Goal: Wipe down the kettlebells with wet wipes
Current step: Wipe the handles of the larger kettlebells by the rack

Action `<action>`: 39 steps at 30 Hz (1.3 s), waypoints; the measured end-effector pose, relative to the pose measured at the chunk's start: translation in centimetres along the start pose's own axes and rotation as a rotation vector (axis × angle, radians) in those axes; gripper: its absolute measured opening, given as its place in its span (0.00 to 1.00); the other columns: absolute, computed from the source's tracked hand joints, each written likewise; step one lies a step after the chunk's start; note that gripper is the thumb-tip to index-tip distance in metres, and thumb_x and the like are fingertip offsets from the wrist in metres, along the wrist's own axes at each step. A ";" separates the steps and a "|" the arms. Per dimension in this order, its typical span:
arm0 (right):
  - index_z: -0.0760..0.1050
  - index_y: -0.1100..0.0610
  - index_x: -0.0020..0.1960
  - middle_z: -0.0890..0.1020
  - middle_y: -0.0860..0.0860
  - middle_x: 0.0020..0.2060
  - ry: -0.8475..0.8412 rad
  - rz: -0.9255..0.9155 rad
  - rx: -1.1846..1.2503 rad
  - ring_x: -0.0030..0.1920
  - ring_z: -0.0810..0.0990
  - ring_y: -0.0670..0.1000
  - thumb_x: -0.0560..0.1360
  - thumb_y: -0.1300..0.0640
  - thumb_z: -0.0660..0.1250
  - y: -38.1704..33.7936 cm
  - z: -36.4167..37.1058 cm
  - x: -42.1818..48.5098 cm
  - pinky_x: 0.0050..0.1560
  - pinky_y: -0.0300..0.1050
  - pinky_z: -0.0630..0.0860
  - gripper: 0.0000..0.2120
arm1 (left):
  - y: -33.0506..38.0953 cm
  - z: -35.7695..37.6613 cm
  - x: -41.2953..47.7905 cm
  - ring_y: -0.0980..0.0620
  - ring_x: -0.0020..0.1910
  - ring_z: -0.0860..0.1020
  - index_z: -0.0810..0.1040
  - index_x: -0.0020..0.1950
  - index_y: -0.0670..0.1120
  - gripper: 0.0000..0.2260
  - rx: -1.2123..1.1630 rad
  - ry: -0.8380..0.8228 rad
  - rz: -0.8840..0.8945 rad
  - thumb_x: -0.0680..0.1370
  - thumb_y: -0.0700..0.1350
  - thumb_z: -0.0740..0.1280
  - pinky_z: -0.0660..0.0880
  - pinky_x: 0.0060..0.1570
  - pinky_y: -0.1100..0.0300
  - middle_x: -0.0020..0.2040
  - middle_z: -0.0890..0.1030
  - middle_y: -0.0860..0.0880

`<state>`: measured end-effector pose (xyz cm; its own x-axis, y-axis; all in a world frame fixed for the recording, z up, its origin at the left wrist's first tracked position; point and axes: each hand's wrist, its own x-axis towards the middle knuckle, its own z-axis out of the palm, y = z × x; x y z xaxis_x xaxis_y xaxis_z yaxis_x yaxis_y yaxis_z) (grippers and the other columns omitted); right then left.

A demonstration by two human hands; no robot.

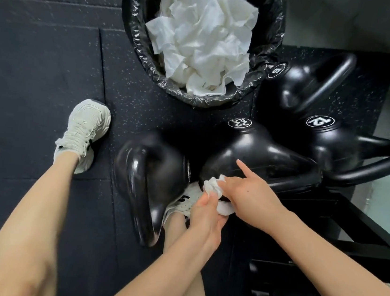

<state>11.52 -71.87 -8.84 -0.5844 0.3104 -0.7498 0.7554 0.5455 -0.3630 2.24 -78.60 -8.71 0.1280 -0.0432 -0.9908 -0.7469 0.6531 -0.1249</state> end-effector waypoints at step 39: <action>0.72 0.60 0.36 0.73 0.52 0.28 1.672 1.661 2.545 0.21 0.73 0.45 0.70 0.70 0.69 14.9 1.5 -14.9 0.21 0.34 0.72 0.09 | -1.1 28.8 -3.5 0.45 0.38 0.81 0.76 0.46 0.44 0.08 1.736 -0.274 0.737 0.68 0.39 0.68 0.80 0.45 0.52 0.38 0.81 0.47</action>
<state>31.93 -69.48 -3.92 0.5938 -0.3297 -0.7340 -0.8024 -0.1752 -0.5704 21.37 -57.37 -3.59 0.3500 0.5483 -0.7595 0.6694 0.4208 0.6122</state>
